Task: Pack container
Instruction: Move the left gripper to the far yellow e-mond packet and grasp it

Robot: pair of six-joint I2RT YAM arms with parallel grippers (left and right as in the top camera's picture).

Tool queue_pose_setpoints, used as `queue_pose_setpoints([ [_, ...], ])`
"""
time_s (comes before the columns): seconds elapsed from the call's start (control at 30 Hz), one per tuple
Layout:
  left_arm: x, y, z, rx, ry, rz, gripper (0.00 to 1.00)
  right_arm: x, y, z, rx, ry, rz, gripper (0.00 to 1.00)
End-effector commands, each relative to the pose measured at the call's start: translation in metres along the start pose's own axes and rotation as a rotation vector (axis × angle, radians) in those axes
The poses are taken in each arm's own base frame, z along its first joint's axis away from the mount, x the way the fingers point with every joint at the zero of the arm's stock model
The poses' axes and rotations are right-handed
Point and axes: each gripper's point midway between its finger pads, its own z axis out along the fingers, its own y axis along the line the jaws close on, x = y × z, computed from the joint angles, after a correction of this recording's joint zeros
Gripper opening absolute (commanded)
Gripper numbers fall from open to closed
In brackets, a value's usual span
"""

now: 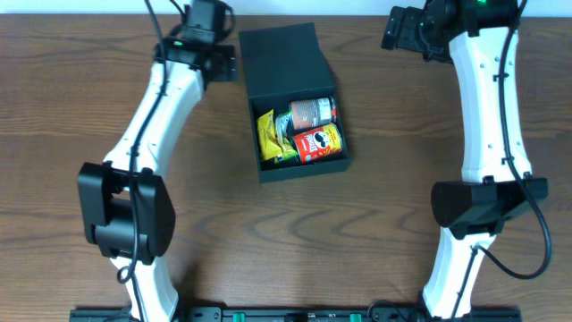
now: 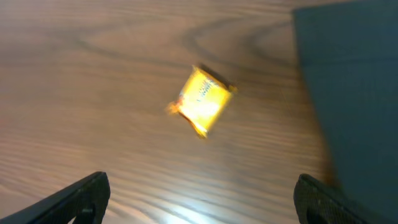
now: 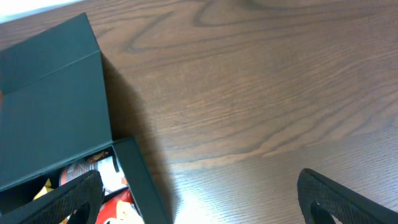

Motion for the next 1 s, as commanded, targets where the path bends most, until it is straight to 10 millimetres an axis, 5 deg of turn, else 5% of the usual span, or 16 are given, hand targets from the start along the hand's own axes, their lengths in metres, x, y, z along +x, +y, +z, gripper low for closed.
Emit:
queue_pose_setpoints([
  [0.0, -0.019, 0.020, -0.012, -0.044, -0.053, 0.329, 0.95, 0.003, 0.000, 0.003, 0.003, 0.012, -0.014, 0.99],
  [0.33, -0.043, 0.027, 0.016, 0.172, -0.187, 0.397, 0.95, 0.009, -0.001, 0.010, 0.014, 0.038, -0.018, 0.99],
  [0.43, -0.023, 0.035, 0.052, 0.192, -0.121, 0.437, 0.95, 0.023, -0.004, 0.030, 0.036, 0.097, -0.025, 0.99],
  [0.7, -0.001, 0.008, 0.108, 0.300, -0.056, 0.458, 0.95, 0.069, -0.012, 0.083, 0.100, 0.248, 0.000, 0.99],
  [0.97, 0.003, -0.002, 0.135, 0.332, -0.046, 0.448, 0.95, 0.078, -0.011, 0.086, 0.108, 0.275, -0.011, 0.99],
])
